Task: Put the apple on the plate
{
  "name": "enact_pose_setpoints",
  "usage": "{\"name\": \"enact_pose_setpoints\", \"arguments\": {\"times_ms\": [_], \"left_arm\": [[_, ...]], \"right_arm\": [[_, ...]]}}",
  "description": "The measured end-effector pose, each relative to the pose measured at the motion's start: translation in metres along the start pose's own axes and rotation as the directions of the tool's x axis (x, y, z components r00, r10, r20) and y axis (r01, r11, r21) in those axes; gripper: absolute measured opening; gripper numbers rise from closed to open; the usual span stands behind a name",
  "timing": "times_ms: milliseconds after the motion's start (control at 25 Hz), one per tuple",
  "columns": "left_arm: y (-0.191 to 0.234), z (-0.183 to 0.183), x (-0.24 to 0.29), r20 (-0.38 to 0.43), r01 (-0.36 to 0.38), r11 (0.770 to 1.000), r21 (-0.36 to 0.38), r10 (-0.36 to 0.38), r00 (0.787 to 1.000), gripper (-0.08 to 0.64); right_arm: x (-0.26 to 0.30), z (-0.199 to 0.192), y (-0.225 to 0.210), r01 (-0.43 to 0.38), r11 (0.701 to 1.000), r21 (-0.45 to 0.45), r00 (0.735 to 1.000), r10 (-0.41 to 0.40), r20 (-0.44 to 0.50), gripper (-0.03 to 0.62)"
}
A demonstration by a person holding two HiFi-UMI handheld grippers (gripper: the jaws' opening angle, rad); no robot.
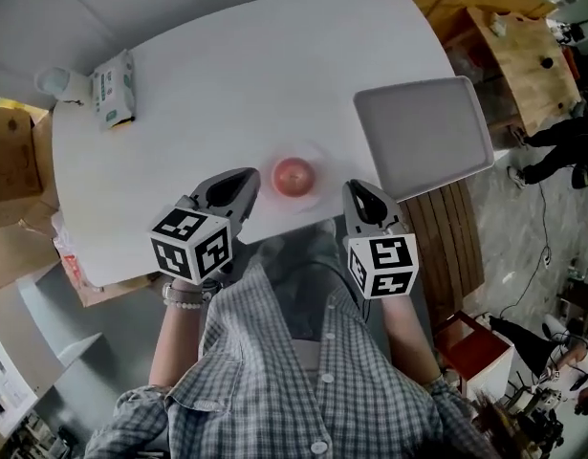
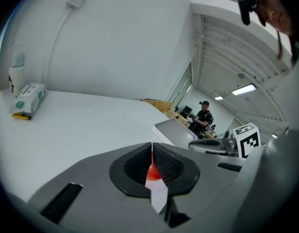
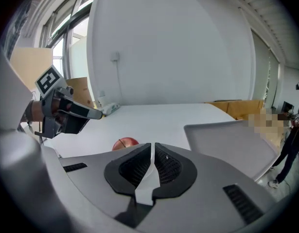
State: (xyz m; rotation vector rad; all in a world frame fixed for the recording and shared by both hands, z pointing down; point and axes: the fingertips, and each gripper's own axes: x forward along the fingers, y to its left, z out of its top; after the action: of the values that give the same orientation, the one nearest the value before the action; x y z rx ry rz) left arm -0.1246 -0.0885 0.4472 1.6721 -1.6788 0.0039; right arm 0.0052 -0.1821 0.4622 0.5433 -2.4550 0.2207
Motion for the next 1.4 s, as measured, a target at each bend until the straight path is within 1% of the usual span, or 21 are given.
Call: {"name": "enact_pose_setpoints", "arguments": {"times_ms": [120, 240, 400, 440, 480, 520, 600, 760, 880, 1160, 1240, 1400], "left_arm": [[0.009, -0.021, 0.009, -0.069, -0.015, 0.999, -0.044, 0.012, 0.998, 0.011], [0.018, -0.037, 0.016, -0.111, -0.052, 0.996, -0.072, 0.044, 0.993, 0.011], [0.032, -0.055, 0.023, -0.155, -0.106, 0.989, -0.107, 0.089, 0.984, 0.011], [0.036, -0.061, 0.026, -0.171, -0.117, 0.987, -0.111, 0.097, 0.981, 0.012], [0.040, -0.067, 0.029, -0.189, -0.126, 0.985, -0.114, 0.103, 0.977, 0.012], [0.044, -0.074, 0.032, -0.207, -0.132, 0.984, -0.119, 0.105, 0.973, 0.019], [0.048, -0.085, 0.037, -0.233, -0.137, 0.980, -0.144, 0.101, 0.967, 0.098], [0.056, -0.100, 0.042, -0.247, -0.170, 0.963, -0.211, 0.116, 0.962, 0.104], [0.060, -0.108, 0.045, -0.253, -0.178, 0.950, -0.256, 0.112, 0.961, 0.104], [0.060, -0.112, 0.052, -0.262, -0.169, 0.934, -0.315, 0.085, 0.961, 0.104], [0.060, -0.112, 0.054, -0.272, -0.165, 0.933, -0.319, 0.077, 0.959, 0.104], [0.060, -0.112, 0.056, -0.283, -0.172, 0.940, -0.294, 0.087, 0.955, 0.103]], "right_arm": [[0.020, -0.013, 0.000, -0.034, 0.998, 0.053, 0.998, 0.037, -0.044, 0.034], [0.036, -0.028, 0.001, -0.067, 0.994, 0.090, 0.993, 0.075, -0.092, 0.035], [0.052, -0.045, 0.005, -0.101, 0.994, 0.051, 0.982, 0.108, -0.155, 0.037], [0.056, -0.048, 0.007, -0.114, 0.992, 0.047, 0.978, 0.120, -0.171, 0.049], [0.060, -0.052, 0.009, -0.127, 0.991, 0.049, 0.973, 0.134, -0.186, 0.079], [0.064, -0.055, 0.010, -0.137, 0.989, 0.056, 0.969, 0.146, -0.201, 0.091], [0.069, -0.061, 0.011, -0.150, 0.986, 0.076, 0.961, 0.163, -0.224, 0.098], [0.074, -0.071, 0.009, -0.150, 0.980, 0.128, 0.950, 0.179, -0.255, 0.098], [0.079, -0.076, 0.010, -0.145, 0.970, 0.195, 0.943, 0.195, -0.270, 0.098], [0.082, -0.087, 0.012, -0.135, 0.951, 0.277, 0.930, 0.218, -0.295, 0.098], [0.083, -0.087, 0.014, -0.143, 0.946, 0.292, 0.926, 0.232, -0.298, 0.098], [0.085, -0.087, 0.019, -0.152, 0.930, 0.335, 0.921, 0.257, -0.294, 0.097]]}}
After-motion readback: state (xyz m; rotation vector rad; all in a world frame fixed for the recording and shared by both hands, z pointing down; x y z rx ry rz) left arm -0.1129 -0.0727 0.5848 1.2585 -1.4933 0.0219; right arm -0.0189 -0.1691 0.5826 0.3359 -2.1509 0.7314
